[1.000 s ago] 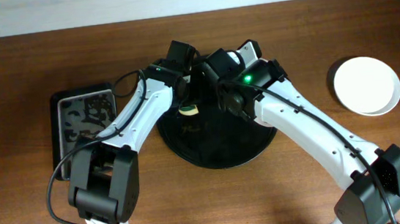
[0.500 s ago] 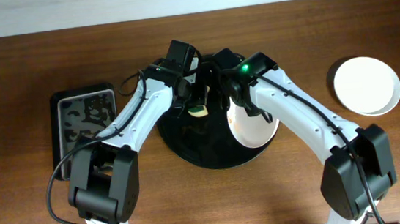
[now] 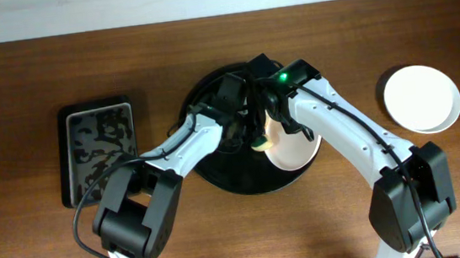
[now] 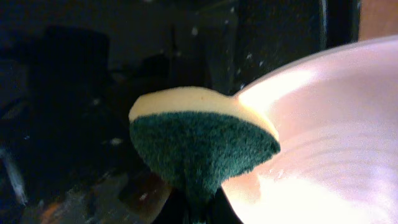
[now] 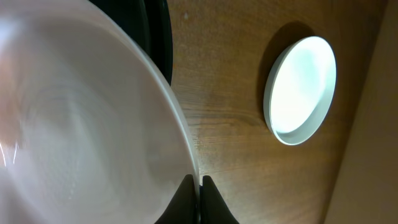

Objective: Clean dirty plates on tray and stack at the side
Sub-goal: 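Scrub the raised plate with the sponge in the left gripper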

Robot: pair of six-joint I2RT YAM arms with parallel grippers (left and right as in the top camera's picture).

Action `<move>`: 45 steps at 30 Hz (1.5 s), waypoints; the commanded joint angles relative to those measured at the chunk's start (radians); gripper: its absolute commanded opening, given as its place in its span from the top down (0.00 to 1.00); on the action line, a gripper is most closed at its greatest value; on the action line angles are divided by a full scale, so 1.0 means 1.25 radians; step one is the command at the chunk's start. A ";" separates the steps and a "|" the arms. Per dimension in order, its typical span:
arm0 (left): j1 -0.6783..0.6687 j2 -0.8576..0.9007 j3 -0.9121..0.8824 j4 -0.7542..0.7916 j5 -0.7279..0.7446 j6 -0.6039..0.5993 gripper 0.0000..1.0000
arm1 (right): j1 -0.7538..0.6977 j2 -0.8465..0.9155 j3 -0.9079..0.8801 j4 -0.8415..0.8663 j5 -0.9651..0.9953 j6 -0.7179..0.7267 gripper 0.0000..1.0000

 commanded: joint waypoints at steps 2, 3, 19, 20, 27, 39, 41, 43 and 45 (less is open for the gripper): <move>-0.030 0.011 -0.077 0.117 -0.018 -0.114 1.00 | -0.002 0.012 0.015 0.002 -0.010 0.006 0.96; -0.034 0.013 -0.091 0.139 -0.017 -0.117 1.00 | 0.000 0.012 0.015 0.002 -0.009 0.005 0.96; -0.039 0.014 -0.038 0.039 -0.285 0.038 1.00 | 0.001 0.012 0.015 -0.017 0.011 0.000 0.96; -0.039 -0.002 -0.029 0.021 -0.319 0.049 1.00 | 0.001 0.012 0.015 -0.017 0.013 0.000 0.96; -0.027 -0.054 -0.026 -0.009 -0.407 0.085 1.00 | 0.001 0.012 0.015 -0.025 0.030 0.000 0.96; -0.005 -0.054 -0.026 -0.011 -0.290 0.101 0.99 | 0.150 0.010 0.080 -0.112 0.466 0.001 0.96; -0.005 -0.054 -0.026 -0.013 -0.290 0.101 0.99 | 0.174 0.010 0.080 -0.112 0.504 0.000 0.96; -0.005 -0.054 -0.026 -0.013 -0.290 0.101 1.00 | 0.179 0.010 0.080 -0.115 0.505 0.000 0.96; -0.005 -0.054 -0.026 -0.012 -0.290 0.101 0.99 | 0.179 0.010 0.080 -0.117 0.504 0.001 0.96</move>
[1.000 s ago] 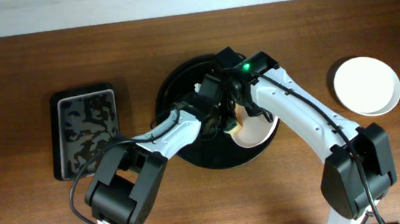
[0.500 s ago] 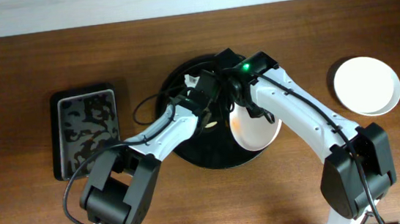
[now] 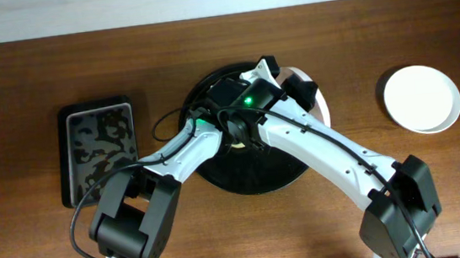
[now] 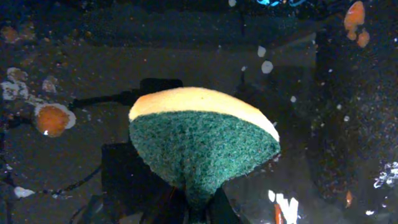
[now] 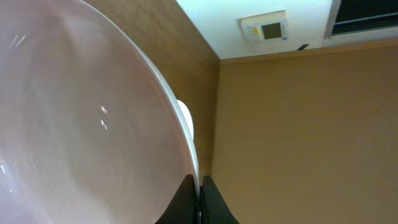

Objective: Clean dirty plates on tray and stack at the side
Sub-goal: 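Scrub the raised plate with the sponge in the left gripper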

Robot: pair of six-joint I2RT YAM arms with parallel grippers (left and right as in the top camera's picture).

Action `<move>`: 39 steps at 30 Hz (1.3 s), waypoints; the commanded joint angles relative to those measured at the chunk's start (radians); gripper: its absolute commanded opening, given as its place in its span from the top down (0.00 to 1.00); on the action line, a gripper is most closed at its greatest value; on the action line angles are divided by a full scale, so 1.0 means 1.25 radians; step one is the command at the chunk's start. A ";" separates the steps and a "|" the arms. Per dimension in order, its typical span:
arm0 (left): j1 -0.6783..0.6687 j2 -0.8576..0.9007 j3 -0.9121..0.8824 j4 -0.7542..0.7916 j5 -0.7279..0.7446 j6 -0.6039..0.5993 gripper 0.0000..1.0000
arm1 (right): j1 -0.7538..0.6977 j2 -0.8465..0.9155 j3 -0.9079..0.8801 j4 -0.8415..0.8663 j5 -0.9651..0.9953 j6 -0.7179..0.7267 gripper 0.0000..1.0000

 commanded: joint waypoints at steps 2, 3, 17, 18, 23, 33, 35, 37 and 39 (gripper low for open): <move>0.002 -0.026 0.011 0.002 0.006 0.014 0.99 | 0.005 0.005 0.013 -0.004 -0.074 0.006 0.96; 0.004 -0.026 0.011 0.001 0.006 0.014 0.99 | -0.009 0.006 0.012 -0.004 -0.151 0.026 0.96; 0.012 -0.070 0.007 0.054 0.401 0.161 1.00 | -0.211 0.020 0.011 0.017 -0.611 0.062 0.96; 0.009 -0.069 0.007 0.039 0.386 0.150 1.00 | -0.211 0.021 0.011 0.018 -0.611 0.062 0.96; -0.043 -0.067 -0.039 0.025 0.263 0.037 1.00 | -0.211 0.021 0.011 0.017 -0.610 0.062 0.96; -0.041 0.023 -0.060 0.085 0.052 0.049 1.00 | -0.210 0.021 0.011 0.017 -0.581 0.062 0.96; -0.038 0.019 -0.048 0.079 0.020 0.049 1.00 | -0.211 0.021 0.011 0.016 -0.581 0.062 0.96; -0.032 -0.013 -0.014 0.054 -0.032 0.049 1.00 | -0.211 0.021 0.011 0.017 -0.580 0.059 0.96; -0.027 -0.049 -0.010 0.045 -0.068 0.052 1.00 | -0.211 0.021 0.011 0.017 -0.576 0.059 0.96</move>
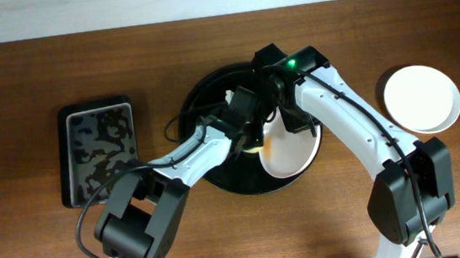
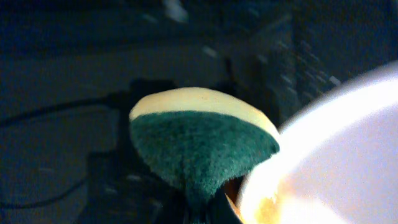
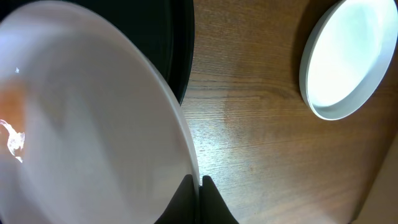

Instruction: Clean dirty plates on tray and stack at the side

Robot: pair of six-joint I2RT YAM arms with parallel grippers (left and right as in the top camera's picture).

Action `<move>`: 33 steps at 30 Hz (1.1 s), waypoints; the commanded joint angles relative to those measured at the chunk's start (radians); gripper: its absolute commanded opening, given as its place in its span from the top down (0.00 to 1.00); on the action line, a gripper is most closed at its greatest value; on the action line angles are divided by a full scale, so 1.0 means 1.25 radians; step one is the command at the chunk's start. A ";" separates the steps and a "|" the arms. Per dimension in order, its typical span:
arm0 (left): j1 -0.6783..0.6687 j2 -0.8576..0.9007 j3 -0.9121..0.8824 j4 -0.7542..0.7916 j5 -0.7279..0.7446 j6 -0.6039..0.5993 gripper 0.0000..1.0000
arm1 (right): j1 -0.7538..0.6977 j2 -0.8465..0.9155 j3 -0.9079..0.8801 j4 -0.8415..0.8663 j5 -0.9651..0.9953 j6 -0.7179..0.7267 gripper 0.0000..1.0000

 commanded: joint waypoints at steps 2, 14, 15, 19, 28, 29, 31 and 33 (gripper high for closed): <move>0.022 -0.056 0.019 -0.028 -0.116 0.011 1.00 | 0.001 0.001 0.011 -0.004 0.037 0.010 0.96; 0.089 -0.056 0.019 -0.072 -0.085 0.011 1.00 | 0.128 0.001 0.150 -0.139 0.526 -0.033 0.96; 0.089 -0.056 0.019 -0.074 -0.085 0.011 1.00 | 0.148 0.001 0.150 -0.139 0.567 -0.033 0.96; 0.089 -0.056 0.019 -0.073 -0.085 0.010 1.00 | 0.177 0.001 0.150 -0.139 0.587 -0.038 0.96; 0.089 -0.056 0.019 -0.072 -0.073 0.010 1.00 | 0.177 0.001 0.150 -0.139 0.586 -0.038 0.96; 0.089 -0.056 0.019 -0.072 -0.073 0.010 1.00 | 0.177 0.001 0.150 -0.139 0.586 -0.038 0.96; 0.089 -0.056 0.019 -0.072 -0.073 0.010 1.00 | 0.177 0.001 0.150 -0.139 0.586 -0.038 0.96; 0.089 -0.056 0.019 -0.072 -0.073 0.010 1.00 | 0.177 0.001 0.150 -0.136 0.583 -0.035 0.96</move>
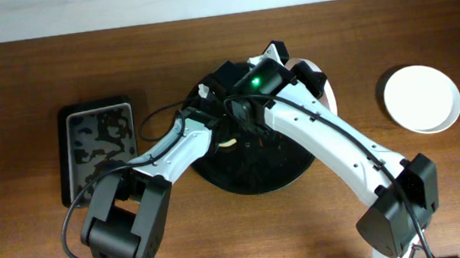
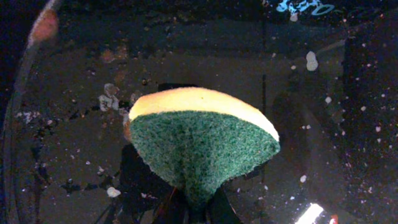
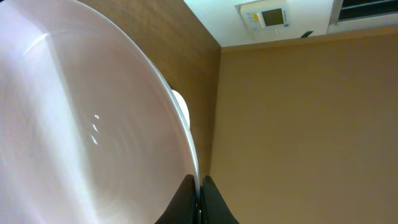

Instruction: Clean dirty plates on tray and stack at the side

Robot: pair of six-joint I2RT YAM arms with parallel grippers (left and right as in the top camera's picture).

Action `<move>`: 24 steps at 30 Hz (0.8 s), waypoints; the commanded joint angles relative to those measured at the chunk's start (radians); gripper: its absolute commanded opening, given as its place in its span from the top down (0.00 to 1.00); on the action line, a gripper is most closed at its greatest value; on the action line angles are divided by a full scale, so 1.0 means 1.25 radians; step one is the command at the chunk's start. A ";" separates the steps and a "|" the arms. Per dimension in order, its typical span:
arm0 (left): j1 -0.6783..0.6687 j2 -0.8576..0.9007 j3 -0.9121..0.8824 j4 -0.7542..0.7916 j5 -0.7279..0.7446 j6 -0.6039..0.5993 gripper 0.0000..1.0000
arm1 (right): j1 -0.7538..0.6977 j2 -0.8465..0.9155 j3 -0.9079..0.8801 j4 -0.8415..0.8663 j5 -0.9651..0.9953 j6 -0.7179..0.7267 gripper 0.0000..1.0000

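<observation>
A black round tray, speckled with crumbs and food bits, lies at the table's middle. My left gripper is shut on a yellow and green sponge, held over the tray's left part. My right gripper is shut on the rim of a white plate. That plate stands tipped up on edge at the tray's far right side. Its face looks pale and glossy in the right wrist view.
A second white plate lies flat on the wooden table at the right. A dark rectangular dish with a mottled pattern sits at the left. Both arms cross over the tray. A wall with a thermostat fills the right wrist view's background.
The held plate lay low and face up over the tray's right side, with the sponge at its rim. Now it is tipped up on edge, and the sponge is over bare tray.
First the plate was held low over the tray with the sponge against it. Then it stood tipped up and the sponge was over the tray. Then it was low again, orange smear showing, sponge at its rim. Now it is tipped up again.
</observation>
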 commanded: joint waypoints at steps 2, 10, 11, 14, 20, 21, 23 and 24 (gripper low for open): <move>0.005 -0.029 0.013 -0.001 0.009 0.007 1.00 | 0.003 -0.002 0.019 0.009 0.014 0.010 0.95; 0.088 -0.195 0.013 -0.084 0.072 0.060 1.00 | -0.096 -0.002 0.019 0.031 -0.240 0.037 0.96; 0.123 -0.244 0.013 -0.110 0.072 0.076 1.00 | -0.097 -0.002 0.019 0.033 -0.239 0.037 0.96; 0.255 -0.336 0.013 -0.193 0.061 0.133 1.00 | -0.097 -0.002 0.019 0.043 -0.254 0.037 0.96; 0.511 -0.278 0.002 -0.240 0.009 0.414 1.00 | -0.097 -0.002 0.019 0.045 -0.255 0.037 0.96; 0.526 -0.243 0.002 -0.238 -0.040 0.414 1.00 | -0.097 -0.002 0.019 0.045 -0.264 0.037 0.96; 0.546 -0.173 0.002 -0.222 -0.046 0.414 1.00 | -0.097 -0.002 0.019 0.046 -0.287 0.037 0.96; 0.557 -0.123 0.002 -0.207 -0.045 0.428 1.00 | -0.097 -0.002 0.019 0.048 -0.293 0.037 0.96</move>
